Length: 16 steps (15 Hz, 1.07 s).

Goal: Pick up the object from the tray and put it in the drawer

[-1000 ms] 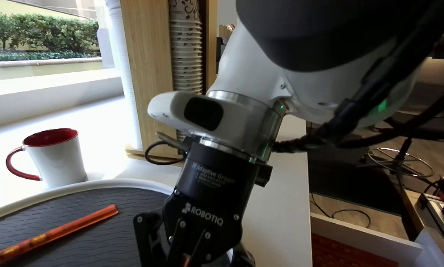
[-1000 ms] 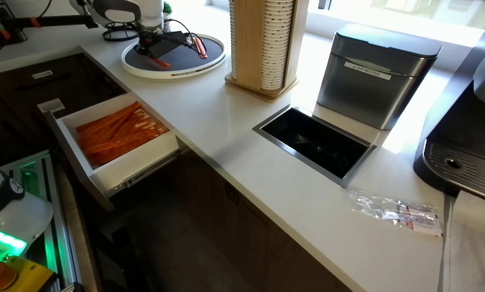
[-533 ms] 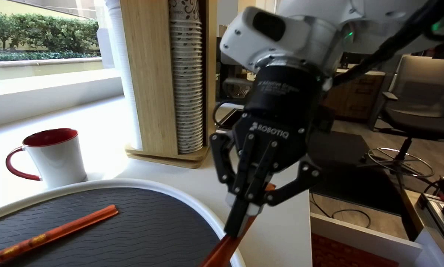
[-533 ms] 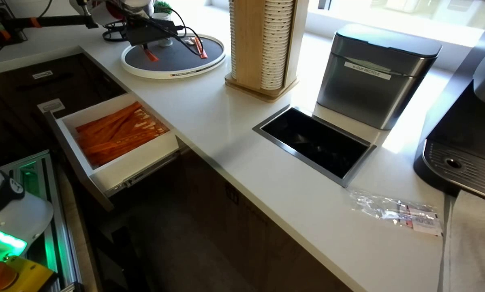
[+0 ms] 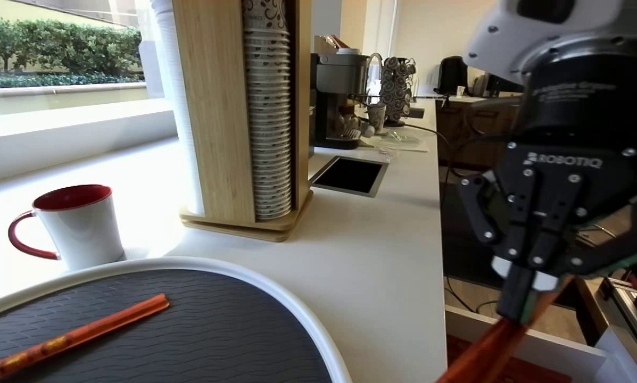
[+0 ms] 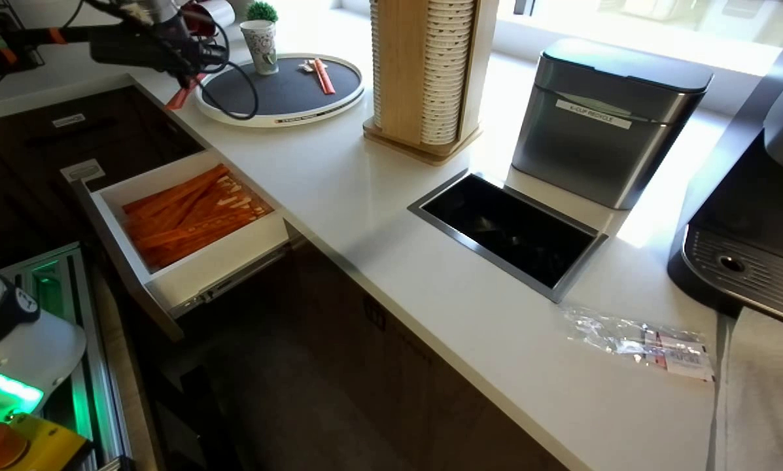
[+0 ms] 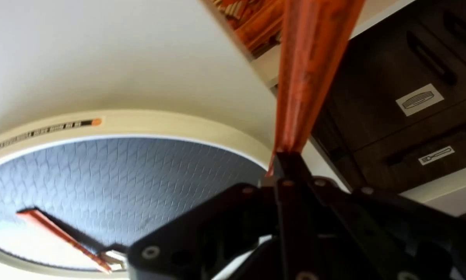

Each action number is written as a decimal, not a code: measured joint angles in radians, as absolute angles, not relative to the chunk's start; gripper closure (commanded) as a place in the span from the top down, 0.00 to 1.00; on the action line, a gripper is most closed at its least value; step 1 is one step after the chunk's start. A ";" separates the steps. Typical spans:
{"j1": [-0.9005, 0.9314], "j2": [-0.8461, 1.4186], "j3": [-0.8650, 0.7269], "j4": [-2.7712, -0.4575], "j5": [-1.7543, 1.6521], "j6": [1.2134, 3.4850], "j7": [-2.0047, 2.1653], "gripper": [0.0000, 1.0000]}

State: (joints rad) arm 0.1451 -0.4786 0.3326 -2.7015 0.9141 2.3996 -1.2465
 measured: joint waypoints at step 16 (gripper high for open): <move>0.047 -0.612 0.451 -2.756 0.873 2.274 -1.028 0.00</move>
